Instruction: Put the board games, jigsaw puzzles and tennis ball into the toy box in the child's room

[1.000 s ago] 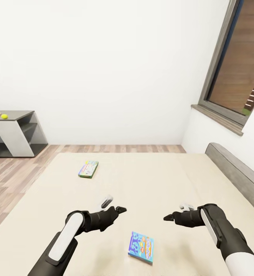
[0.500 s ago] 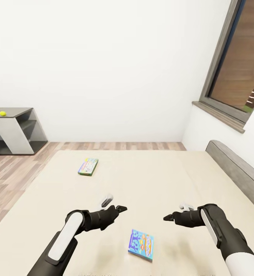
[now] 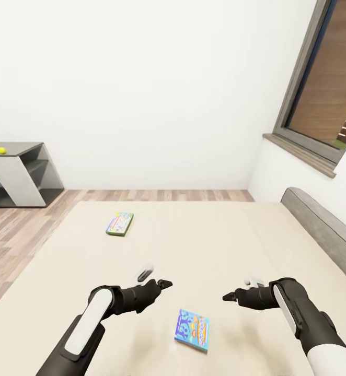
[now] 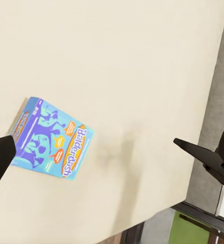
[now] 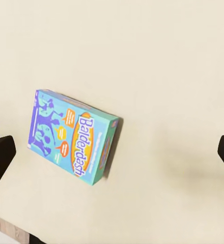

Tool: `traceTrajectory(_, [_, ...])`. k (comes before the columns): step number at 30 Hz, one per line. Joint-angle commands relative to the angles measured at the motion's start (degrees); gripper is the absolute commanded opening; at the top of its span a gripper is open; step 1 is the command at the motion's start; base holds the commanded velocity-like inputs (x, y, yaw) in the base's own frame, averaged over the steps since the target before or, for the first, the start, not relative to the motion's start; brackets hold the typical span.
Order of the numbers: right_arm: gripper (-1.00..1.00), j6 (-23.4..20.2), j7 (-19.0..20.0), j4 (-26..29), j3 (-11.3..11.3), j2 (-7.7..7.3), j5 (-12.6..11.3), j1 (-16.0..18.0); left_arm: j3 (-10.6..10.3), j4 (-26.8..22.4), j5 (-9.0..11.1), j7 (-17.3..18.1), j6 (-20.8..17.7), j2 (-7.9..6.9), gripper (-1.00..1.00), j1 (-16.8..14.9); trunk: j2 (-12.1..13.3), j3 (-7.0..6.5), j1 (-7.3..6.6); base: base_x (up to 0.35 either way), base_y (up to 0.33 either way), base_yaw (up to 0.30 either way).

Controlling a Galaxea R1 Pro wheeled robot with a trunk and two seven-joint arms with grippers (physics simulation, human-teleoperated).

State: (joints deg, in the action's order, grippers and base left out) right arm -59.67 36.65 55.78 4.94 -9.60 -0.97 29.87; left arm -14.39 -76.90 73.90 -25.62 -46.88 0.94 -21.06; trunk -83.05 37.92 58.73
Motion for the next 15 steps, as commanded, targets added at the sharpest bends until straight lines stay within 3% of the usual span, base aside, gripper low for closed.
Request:
traceTrajectory(1, [1.0, -0.33, 0.08, 0.03, 0.07, 0.01, -0.09, 0.03, 0.02, -0.08, 0.58, -0.55, -0.07, -0.13, 1.0, -0.03, -0.03, 0.15, 0.0, 0.0, 0.0, 0.0])
traceTrajectory(15, [1.0, -0.33, 0.08, 0.03, 0.15, 0.02, -0.09, 0.01, -0.05, -0.09, 0.49, -0.35, 0.11, -1.78, 1.0, -0.11, -0.03, 1.46, 0.0, 0.0, 0.0, 0.0])
